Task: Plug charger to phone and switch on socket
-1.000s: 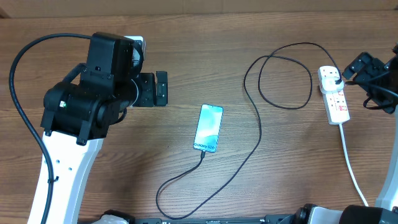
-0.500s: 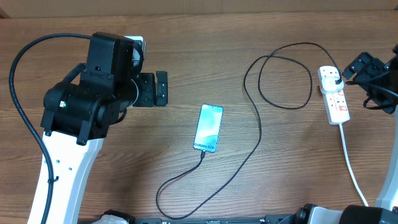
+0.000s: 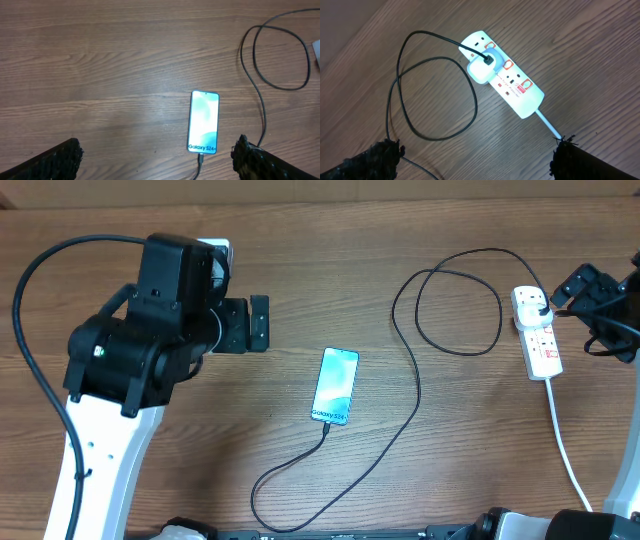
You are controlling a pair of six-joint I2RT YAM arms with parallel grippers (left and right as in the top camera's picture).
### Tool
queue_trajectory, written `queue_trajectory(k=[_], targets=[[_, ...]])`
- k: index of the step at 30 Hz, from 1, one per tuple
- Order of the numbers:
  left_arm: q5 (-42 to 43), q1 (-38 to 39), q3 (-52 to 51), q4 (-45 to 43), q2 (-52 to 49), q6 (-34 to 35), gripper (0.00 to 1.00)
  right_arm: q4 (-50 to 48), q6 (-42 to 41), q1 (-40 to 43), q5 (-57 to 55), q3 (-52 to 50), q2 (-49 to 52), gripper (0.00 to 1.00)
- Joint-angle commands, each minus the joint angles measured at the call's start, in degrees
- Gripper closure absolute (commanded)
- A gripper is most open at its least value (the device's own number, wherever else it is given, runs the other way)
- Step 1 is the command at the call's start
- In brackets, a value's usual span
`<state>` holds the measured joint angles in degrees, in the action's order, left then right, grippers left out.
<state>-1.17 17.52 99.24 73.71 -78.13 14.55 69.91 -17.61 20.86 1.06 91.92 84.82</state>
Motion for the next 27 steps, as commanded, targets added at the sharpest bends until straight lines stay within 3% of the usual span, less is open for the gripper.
queue_trajectory(k=[1,6,14,21,27], targets=[[-1.0,0.1,-3.8,-0.2,5.1,-1.1,0.01,-0.4,-0.2,-0.2,-0.6,0.1,0.0,0.00],[-3.9,0.1,-16.1,-5.4,12.5,-1.1,0.00,-0.4,-0.2,-0.2,-0.6,0.1,0.0,0.00],[-3.4,0.1,-41.7,-28.3,31.0,-2.0,0.01,-0.4,-0.2,-0.2,-0.6,0.1,0.0,0.00],[2.7,-1.0,-57.7,-46.8,46.0,-13.1,0.00,-0.4,-0.2,-0.2,-0.6,0.1,0.0,0.00],[8.5,-5.8,-70.2,-62.6,57.3,-13.7,0.00,-0.4,-0.2,-0.2,-0.6,0.1,0.0,0.00]])
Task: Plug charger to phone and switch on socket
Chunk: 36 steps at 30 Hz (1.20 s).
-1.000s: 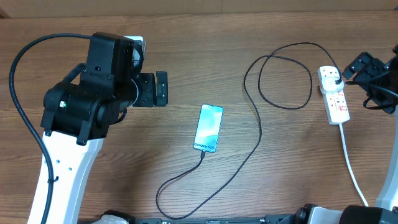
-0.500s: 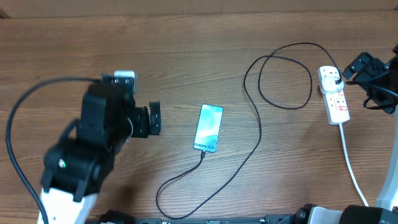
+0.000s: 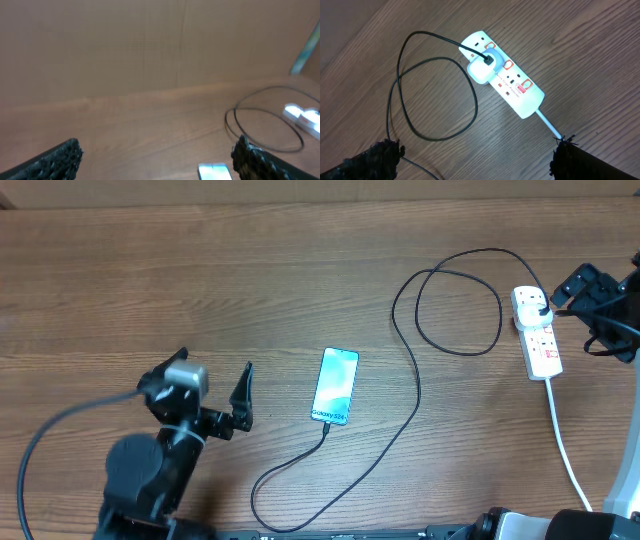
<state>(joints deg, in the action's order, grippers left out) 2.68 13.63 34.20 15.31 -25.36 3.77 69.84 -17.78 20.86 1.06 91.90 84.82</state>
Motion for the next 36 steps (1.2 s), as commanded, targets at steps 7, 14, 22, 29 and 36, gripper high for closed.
queue_trajectory(k=[7,14,22,29,36], targets=[[9.9,-6.6,-21.6,-27.8,16.1,-3.0,0.01,-0.3,0.0,-0.2,-0.6,0.1,0.0,0.00],[10.5,-9.3,-32.1,-35.5,24.7,-0.6,0.00,-0.3,0.0,-0.2,-0.6,0.1,0.0,0.00],[5.2,-12.3,-33.9,-27.9,25.2,1.6,0.01,-0.3,0.0,-0.2,-0.6,0.1,0.0,0.00],[-2.7,-12.6,-33.9,-14.2,25.2,5.9,0.00,-0.3,0.0,-0.2,-0.6,0.1,0.0,0.00],[-5.0,-13.4,-33.9,-10.8,25.2,6.1,0.00,-0.3,0.0,-0.2,-0.6,0.1,0.0,0.00]])
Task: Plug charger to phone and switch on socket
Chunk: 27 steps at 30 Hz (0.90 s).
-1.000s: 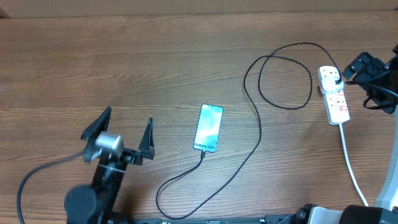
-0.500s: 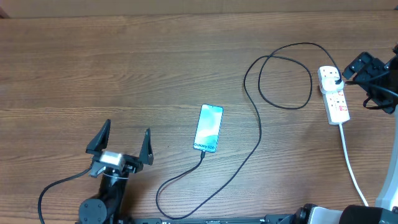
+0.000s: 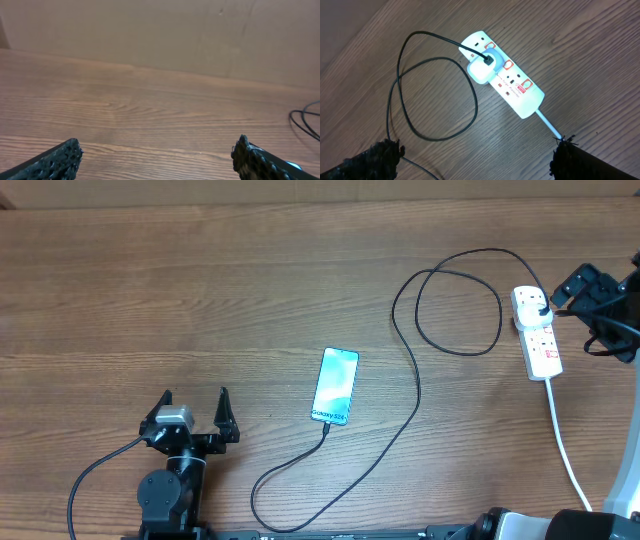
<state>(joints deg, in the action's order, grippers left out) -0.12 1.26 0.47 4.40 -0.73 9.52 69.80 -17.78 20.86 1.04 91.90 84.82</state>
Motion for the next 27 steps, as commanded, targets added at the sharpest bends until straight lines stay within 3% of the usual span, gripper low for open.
queue_trajectory(k=[1,10,27], targets=[[-1.6,-1.4,-0.2,0.2,0.6,-0.7,0.00,-0.3,0.0,-0.2,-0.5,0.1,0.0,0.00],[-1.4,-2.5,-0.2,0.3,0.6,-5.3,0.00,-0.3,0.0,-0.2,-0.5,0.1,0.0,0.00],[-1.8,-3.6,-0.2,-0.1,0.6,-5.7,0.01,-0.3,0.0,-0.2,-0.5,0.1,0.0,0.00]])
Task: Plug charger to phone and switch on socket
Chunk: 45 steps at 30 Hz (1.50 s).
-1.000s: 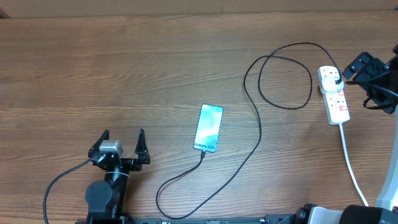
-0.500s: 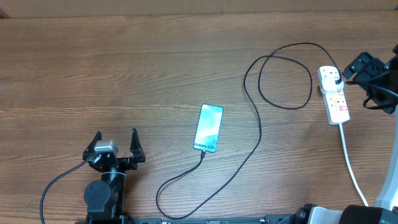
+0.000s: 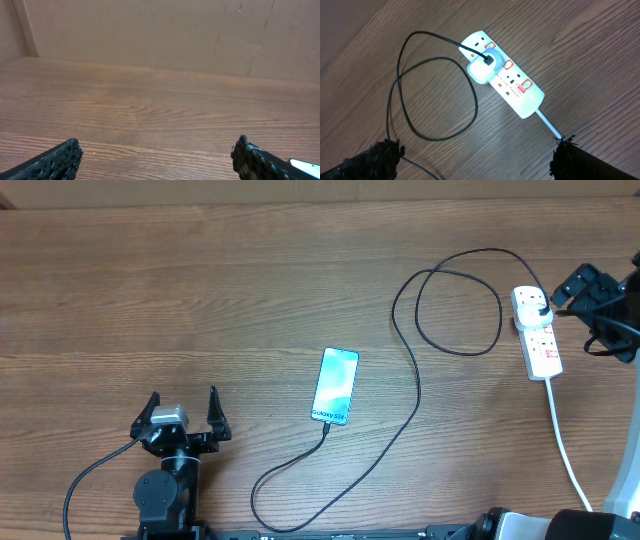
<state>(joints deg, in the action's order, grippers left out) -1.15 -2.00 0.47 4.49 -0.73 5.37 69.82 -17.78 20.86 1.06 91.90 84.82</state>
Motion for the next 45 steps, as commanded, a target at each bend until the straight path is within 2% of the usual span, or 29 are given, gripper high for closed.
queue_trajectory(k=[1,45], targets=[[-0.8,-0.3,-0.2,-0.2,0.6,-1.6,0.00,-0.3,0.0,-0.2,-0.6,0.1,0.0,0.00],[-0.7,-0.3,-0.2,-0.2,0.5,-1.6,0.00,-0.3,0.2,-0.2,-2.9,0.1,0.5,0.00]])
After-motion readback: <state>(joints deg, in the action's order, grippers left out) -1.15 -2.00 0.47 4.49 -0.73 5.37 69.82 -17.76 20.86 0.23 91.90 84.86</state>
